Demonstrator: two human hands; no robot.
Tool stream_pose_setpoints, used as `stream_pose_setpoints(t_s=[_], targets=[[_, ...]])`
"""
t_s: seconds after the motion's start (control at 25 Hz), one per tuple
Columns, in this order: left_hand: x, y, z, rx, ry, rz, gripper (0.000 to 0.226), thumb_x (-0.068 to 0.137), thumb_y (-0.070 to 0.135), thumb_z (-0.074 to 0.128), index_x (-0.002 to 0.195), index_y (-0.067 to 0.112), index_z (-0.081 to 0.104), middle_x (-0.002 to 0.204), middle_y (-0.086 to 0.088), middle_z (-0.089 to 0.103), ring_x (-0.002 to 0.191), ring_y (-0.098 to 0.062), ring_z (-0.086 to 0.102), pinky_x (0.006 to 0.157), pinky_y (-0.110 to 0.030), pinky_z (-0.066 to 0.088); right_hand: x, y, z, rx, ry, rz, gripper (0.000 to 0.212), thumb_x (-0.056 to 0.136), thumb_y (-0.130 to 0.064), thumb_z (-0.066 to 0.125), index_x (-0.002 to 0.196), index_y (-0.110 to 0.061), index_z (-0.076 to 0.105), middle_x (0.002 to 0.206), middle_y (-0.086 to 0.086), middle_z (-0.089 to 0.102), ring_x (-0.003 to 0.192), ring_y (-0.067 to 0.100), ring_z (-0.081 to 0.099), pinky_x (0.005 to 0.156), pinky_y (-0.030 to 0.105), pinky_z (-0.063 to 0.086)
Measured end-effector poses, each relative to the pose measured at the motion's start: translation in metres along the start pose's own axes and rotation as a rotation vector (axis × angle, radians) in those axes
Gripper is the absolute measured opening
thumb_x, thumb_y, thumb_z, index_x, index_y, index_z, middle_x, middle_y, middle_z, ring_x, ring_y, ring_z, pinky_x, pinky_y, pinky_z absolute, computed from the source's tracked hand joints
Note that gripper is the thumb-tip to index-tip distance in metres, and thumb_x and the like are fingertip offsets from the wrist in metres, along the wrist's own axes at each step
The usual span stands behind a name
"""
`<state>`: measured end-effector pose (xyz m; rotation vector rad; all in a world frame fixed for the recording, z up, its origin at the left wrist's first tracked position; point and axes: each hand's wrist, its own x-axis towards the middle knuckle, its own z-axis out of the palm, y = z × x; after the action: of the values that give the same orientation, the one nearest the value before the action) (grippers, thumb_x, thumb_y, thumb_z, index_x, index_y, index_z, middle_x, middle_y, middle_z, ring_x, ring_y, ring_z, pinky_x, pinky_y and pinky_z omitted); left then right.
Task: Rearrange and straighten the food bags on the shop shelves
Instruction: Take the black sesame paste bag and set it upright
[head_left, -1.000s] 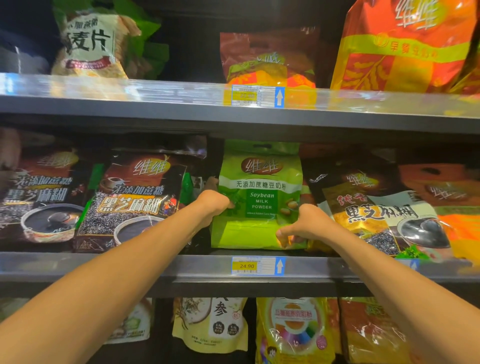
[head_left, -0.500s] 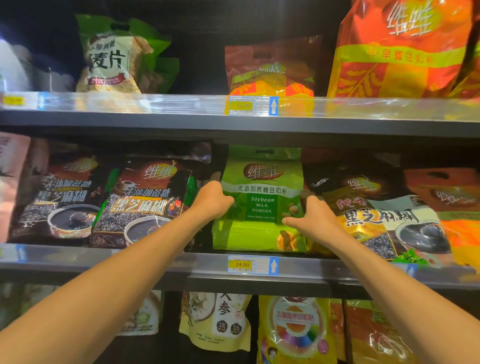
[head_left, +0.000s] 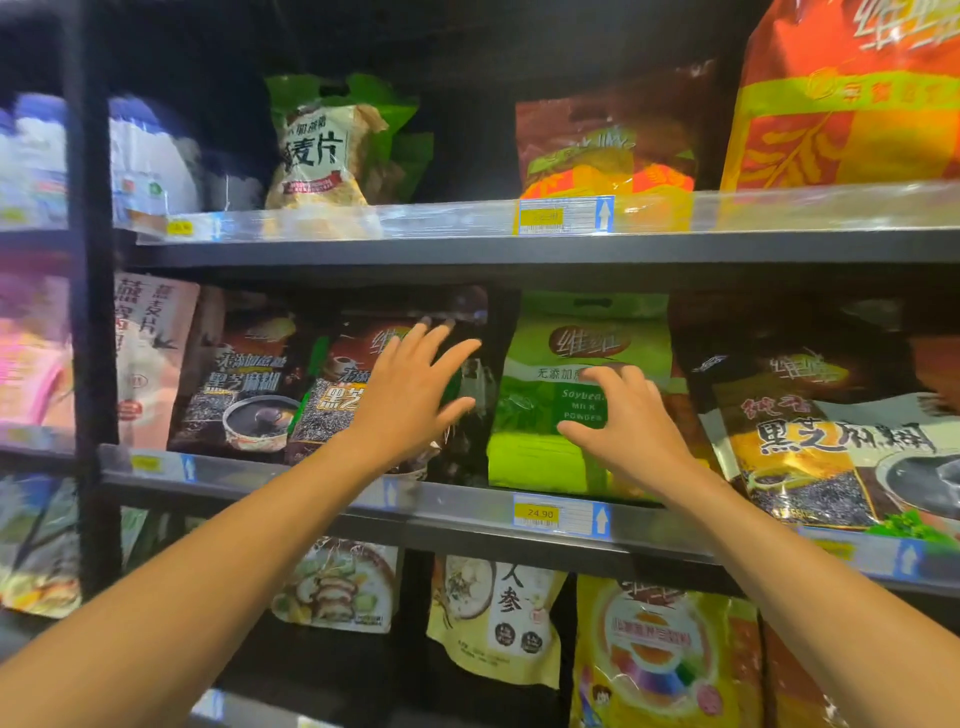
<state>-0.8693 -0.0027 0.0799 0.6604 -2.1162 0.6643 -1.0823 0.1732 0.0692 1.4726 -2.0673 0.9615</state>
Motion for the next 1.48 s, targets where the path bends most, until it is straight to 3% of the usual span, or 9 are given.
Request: stream_pose_setpoints(t_s=[0.16, 0.44, 0.64, 0.76, 1.08, 1.16, 1.24, 1.36, 1.48], targets=[[-0.019, -0.037, -0.009, 0.017, 0.011, 0.003, 0.076, 0.094, 0.066, 0.052, 0.159, 0.032, 0.032, 0.167, -0.007, 0.030, 0.156, -0.033, 0.021, 0.122, -0.058, 0.027, -0.001, -0.030, 0.013, -0.007, 0.024, -0.055, 0.070, 0.088, -0.050, 0.072, 0.148, -0.030, 0.044, 0.153, 0.003, 0.039, 0.143, 0.029, 0.036, 0.110, 0.049, 0.044], [-0.056, -0.129, -0.009, -0.063, 0.008, -0.083, 0.080, 0.090, 0.074, 0.035, 0.156, 0.030, 0.038, 0.165, -0.009, 0.034, 0.153, -0.034, 0.029, 0.119, -0.059, 0.034, -0.005, -0.100, 0.055, 0.013, 0.039, -0.054, 0.061, 0.092, -0.045, 0.067, 0.146, -0.027, 0.047, 0.157, 0.001, 0.034, 0.147, 0.027, 0.032, 0.115, 0.049, 0.039], [-0.063, -0.200, 0.005, -0.293, 0.019, -0.131, 0.084, 0.091, 0.063, 0.060, 0.159, 0.023, 0.032, 0.163, -0.009, 0.035, 0.150, -0.031, 0.033, 0.117, -0.054, 0.039, -0.003, -0.155, 0.089, -0.018, 0.058, 0.019, 0.066, 0.090, -0.045, 0.070, 0.147, -0.024, 0.046, 0.153, 0.002, 0.039, 0.141, 0.028, 0.040, 0.112, 0.046, 0.040], [-0.058, -0.230, 0.015, -0.477, -0.015, -0.176, 0.091, 0.090, 0.060, 0.064, 0.160, 0.017, 0.026, 0.163, -0.009, 0.035, 0.150, -0.029, 0.034, 0.120, -0.051, 0.036, 0.000, -0.182, 0.103, -0.026, 0.076, 0.087, 0.071, 0.089, -0.045, 0.072, 0.149, -0.023, 0.042, 0.153, 0.002, 0.040, 0.139, 0.027, 0.043, 0.109, 0.044, 0.041], [-0.036, -0.231, 0.028, -0.855, -0.335, -0.410, 0.081, 0.095, 0.058, 0.060, 0.153, 0.007, 0.036, 0.147, -0.017, 0.050, 0.129, -0.035, 0.055, 0.102, -0.048, 0.049, 0.010, -0.203, 0.113, 0.004, 0.027, 0.277, 0.102, 0.081, -0.057, 0.078, 0.160, -0.020, 0.026, 0.161, 0.008, 0.035, 0.138, 0.028, 0.049, 0.109, 0.045, 0.046], [-0.029, -0.226, 0.030, -1.039, -0.372, -0.497, 0.053, 0.095, 0.054, 0.062, 0.129, 0.014, 0.056, 0.124, -0.008, 0.061, 0.118, -0.031, 0.057, 0.104, -0.049, 0.052, 0.014, -0.199, 0.112, 0.012, -0.033, 0.346, 0.111, 0.078, -0.061, 0.079, 0.162, -0.021, 0.020, 0.160, 0.008, 0.041, 0.136, 0.029, 0.052, 0.105, 0.043, 0.047], [-0.025, -0.221, 0.031, -1.210, -0.398, -0.546, 0.026, 0.096, 0.049, 0.064, 0.097, 0.024, 0.057, 0.096, 0.002, 0.055, 0.107, -0.026, 0.054, 0.103, -0.055, 0.053, 0.018, -0.195, 0.112, 0.047, -0.132, 0.423, 0.121, 0.074, -0.066, 0.079, 0.163, -0.020, 0.013, 0.157, 0.010, 0.046, 0.135, 0.030, 0.054, 0.103, 0.041, 0.048], [-0.024, -0.215, 0.035, -1.331, -0.470, -0.605, 0.052, 0.097, 0.042, 0.067, 0.132, 0.007, 0.054, 0.116, -0.002, 0.050, 0.112, -0.026, 0.047, 0.103, -0.056, 0.051, 0.024, -0.188, 0.113, 0.092, -0.227, 0.506, 0.126, 0.069, -0.068, 0.082, 0.163, -0.019, 0.014, 0.151, 0.009, 0.053, 0.127, 0.028, 0.058, 0.104, 0.047, 0.053], [-0.025, -0.216, 0.037, -1.362, -0.538, -0.635, 0.075, 0.094, 0.042, 0.071, 0.151, 0.004, 0.039, 0.140, -0.010, 0.050, 0.118, -0.031, 0.051, 0.087, -0.052, 0.055, 0.024, -0.185, 0.117, 0.116, -0.284, 0.531, 0.103, 0.074, -0.059, 0.084, 0.152, -0.018, 0.031, 0.123, 0.002, 0.063, 0.108, 0.024, 0.066, 0.089, 0.046, 0.062]])
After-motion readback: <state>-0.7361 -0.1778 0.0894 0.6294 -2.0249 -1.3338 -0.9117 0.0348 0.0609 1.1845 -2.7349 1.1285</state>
